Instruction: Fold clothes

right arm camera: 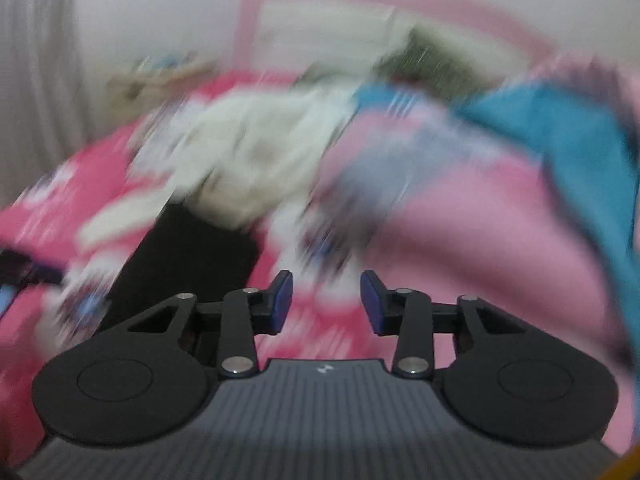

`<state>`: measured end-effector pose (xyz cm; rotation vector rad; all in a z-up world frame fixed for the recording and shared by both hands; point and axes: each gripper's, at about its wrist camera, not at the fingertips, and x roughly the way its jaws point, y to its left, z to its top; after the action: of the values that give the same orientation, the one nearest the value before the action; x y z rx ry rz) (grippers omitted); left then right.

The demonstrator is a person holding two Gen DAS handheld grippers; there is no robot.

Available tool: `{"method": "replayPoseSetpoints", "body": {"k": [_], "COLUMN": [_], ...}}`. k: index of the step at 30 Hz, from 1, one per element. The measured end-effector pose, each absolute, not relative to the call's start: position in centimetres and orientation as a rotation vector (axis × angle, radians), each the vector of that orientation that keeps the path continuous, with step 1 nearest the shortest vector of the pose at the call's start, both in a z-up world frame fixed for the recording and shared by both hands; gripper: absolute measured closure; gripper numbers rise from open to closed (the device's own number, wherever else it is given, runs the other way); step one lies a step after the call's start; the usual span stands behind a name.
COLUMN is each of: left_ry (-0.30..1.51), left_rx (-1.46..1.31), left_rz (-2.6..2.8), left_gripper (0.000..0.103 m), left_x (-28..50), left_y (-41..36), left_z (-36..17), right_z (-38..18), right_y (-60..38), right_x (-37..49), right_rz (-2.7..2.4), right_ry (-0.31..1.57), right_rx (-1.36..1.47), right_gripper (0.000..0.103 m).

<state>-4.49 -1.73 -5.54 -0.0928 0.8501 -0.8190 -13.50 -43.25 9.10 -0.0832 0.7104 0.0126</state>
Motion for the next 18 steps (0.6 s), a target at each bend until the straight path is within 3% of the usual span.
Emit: {"method": "replayPoseSetpoints", "body": {"k": [3, 10, 18], "left_ry": [0.955, 1.186, 1.354], "left_rx": [0.045, 0.111, -0.088], "left_rz": [-0.902, -0.927, -0.909], "left_gripper": [0.063, 0.061, 0.059], "left_x": [-8.6, -14.9, -15.0], "left_y": [-4.0, -3.1, -1.7], "left_z": [-6.7, -9.5, -11.9], "right_z": [3.2, -7.5, -11.4], "right_y": [-40.0, -40.1, -43.8], "right_x": [-16.4, -20.0, -21.7], "right_rz": [0.11, 0.165, 0.161], "right_ry": [0.871, 1.098, 1.156], "right_rx": [-0.056, 0.29, 0.64], "right_gripper": [0.077, 0.074, 0.071]}}
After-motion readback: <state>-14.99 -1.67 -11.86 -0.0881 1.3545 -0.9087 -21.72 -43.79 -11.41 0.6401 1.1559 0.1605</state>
